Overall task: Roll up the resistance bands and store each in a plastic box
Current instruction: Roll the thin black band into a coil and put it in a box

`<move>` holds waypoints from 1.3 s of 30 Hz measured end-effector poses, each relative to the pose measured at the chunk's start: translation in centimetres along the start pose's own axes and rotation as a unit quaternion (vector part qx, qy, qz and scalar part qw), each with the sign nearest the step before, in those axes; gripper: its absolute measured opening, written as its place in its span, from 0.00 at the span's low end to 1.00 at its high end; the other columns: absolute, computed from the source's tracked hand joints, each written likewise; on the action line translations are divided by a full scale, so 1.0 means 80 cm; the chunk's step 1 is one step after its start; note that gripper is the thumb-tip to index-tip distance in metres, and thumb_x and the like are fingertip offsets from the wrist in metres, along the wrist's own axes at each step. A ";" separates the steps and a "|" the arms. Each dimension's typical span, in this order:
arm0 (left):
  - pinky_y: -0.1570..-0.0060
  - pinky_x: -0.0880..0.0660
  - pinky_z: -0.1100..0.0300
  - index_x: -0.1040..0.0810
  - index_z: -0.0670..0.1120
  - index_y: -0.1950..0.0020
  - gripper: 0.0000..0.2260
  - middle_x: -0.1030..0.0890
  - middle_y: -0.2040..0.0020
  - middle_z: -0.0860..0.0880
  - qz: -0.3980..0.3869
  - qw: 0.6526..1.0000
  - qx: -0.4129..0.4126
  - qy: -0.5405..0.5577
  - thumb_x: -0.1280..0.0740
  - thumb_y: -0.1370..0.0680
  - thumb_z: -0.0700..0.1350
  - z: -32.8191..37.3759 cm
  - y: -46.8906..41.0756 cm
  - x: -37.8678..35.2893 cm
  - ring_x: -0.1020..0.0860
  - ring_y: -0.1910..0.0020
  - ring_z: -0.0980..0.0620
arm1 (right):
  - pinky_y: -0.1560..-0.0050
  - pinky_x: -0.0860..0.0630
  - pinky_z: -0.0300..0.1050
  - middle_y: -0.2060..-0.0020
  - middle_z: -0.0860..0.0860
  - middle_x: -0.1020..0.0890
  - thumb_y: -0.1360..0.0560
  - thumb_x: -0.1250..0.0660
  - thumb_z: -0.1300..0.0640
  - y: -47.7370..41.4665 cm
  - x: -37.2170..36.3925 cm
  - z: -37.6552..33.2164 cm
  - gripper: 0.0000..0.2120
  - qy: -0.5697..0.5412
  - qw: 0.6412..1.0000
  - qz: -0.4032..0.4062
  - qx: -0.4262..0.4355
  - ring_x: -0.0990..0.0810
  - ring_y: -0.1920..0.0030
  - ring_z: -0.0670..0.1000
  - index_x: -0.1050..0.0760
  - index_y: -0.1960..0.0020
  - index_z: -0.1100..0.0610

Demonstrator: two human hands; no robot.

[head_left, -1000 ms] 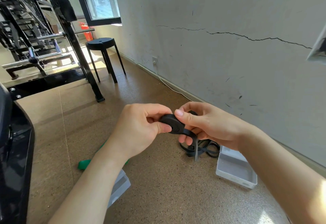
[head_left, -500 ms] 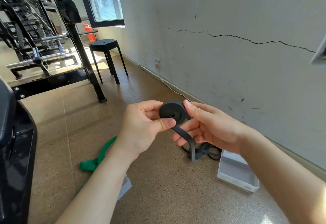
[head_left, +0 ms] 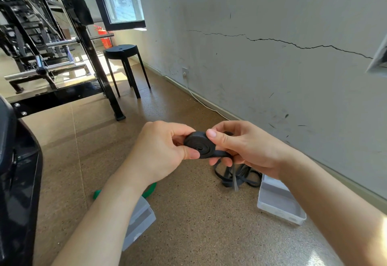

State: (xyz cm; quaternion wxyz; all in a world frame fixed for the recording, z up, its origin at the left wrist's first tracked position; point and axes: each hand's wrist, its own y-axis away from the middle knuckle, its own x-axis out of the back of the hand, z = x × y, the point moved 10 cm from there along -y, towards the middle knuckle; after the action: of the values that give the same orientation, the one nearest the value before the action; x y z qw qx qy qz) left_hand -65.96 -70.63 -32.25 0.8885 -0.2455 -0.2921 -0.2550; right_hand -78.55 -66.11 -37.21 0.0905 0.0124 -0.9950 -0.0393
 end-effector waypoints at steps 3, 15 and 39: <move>0.52 0.21 0.56 0.16 0.55 0.51 0.17 0.15 0.59 0.55 -0.003 0.999 -0.004 0.041 0.23 0.33 0.37 -0.002 0.000 -0.002 0.17 0.57 0.57 | 0.70 0.41 0.41 0.63 0.60 0.16 0.31 0.31 0.43 -0.002 0.002 0.003 0.20 -0.050 0.999 0.012 -0.001 0.28 0.71 0.50 0.28 0.49 0.57; 0.67 0.26 0.63 0.17 0.47 0.55 0.10 0.15 0.65 0.46 0.085 0.929 0.044 0.357 0.24 0.36 0.41 -0.013 0.002 -0.004 0.20 0.68 0.52 | 0.69 0.37 0.40 0.56 0.62 0.16 0.27 0.34 0.43 -0.004 -0.014 -0.006 0.26 -0.184 0.982 -0.034 0.022 0.19 0.64 0.53 0.30 0.37 0.60; 0.63 0.27 0.58 0.17 0.50 0.54 0.12 0.14 0.57 0.45 0.052 0.930 0.050 0.360 0.23 0.35 0.43 -0.018 0.002 -0.013 0.19 0.61 0.51 | 0.68 0.36 0.41 0.62 0.62 0.18 0.26 0.36 0.44 -0.001 -0.008 -0.008 0.32 -0.220 0.975 0.006 0.040 0.24 0.68 0.52 0.35 0.32 0.66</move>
State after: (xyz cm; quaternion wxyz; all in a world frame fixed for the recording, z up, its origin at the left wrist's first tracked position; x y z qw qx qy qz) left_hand -66.02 -71.01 -33.95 0.9570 -0.1075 0.0479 -0.2651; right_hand -77.84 -66.24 -36.73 -0.1312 0.0013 -0.9914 -0.0005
